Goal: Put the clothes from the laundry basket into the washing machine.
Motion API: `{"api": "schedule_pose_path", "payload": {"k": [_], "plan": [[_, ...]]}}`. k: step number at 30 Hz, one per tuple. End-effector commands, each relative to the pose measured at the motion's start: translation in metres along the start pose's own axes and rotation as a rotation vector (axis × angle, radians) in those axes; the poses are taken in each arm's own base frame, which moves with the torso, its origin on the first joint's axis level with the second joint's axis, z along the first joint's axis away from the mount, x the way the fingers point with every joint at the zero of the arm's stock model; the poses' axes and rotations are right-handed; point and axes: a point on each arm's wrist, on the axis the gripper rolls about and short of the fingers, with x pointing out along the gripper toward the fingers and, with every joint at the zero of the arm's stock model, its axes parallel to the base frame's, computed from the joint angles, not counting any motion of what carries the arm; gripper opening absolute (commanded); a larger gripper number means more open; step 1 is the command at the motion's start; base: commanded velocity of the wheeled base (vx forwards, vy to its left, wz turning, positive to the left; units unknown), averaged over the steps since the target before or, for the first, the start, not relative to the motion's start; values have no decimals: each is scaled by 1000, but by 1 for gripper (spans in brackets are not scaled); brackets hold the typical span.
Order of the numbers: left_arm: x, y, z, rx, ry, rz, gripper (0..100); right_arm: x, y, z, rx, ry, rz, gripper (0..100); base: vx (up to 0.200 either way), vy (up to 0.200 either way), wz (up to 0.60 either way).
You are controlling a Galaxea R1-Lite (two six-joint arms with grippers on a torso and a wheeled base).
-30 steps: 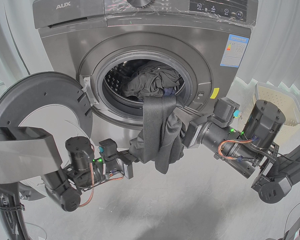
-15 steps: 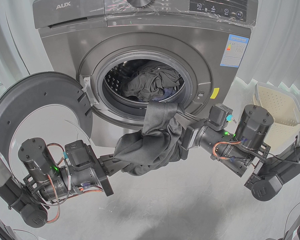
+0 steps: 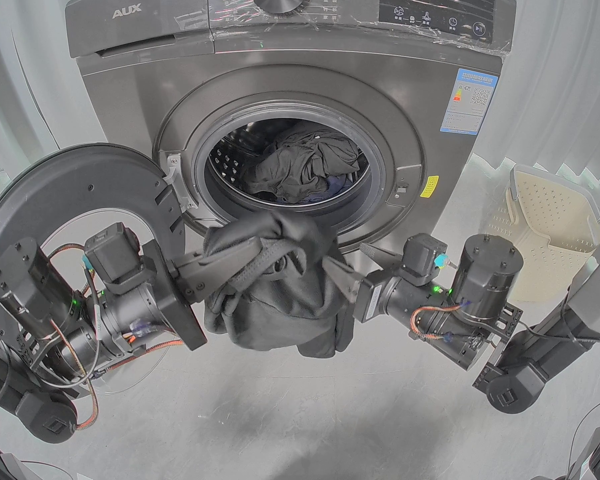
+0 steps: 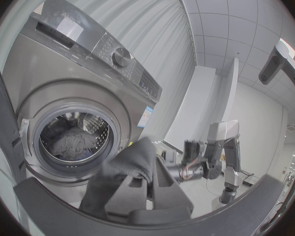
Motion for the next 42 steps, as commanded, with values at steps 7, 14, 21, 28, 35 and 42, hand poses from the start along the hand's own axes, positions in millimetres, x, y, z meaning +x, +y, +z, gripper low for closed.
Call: {"api": "schedule_pose_path", "payload": {"k": [7, 14, 21, 28, 35, 42], "plan": [[20, 9, 16, 19, -107, 95, 0, -17, 9, -27, -21, 118, 31, 100, 0, 0, 0], [26, 14, 7, 12, -88, 123, 0, -15, 16, -23, -27, 99, 54, 100, 0, 0, 0], [28, 15, 5, 10, -87, 129, 0, -11, 22, -17, -28, 57, 73, 100, 0, 0, 0], [28, 15, 6, 11, -88, 128, 0, -2, 18, -15, -32, 34, 61, 100, 0, 0, 0], [29, 16, 7, 14, -95, 128, 0, -2, 17, -13, -30, 30, 55, 100, 0, 0, 0], [30, 19, 7, 14, -96, 134, 0, -4, 13, -16, -32, 42, 44, 100, 0, 0, 0]]}}
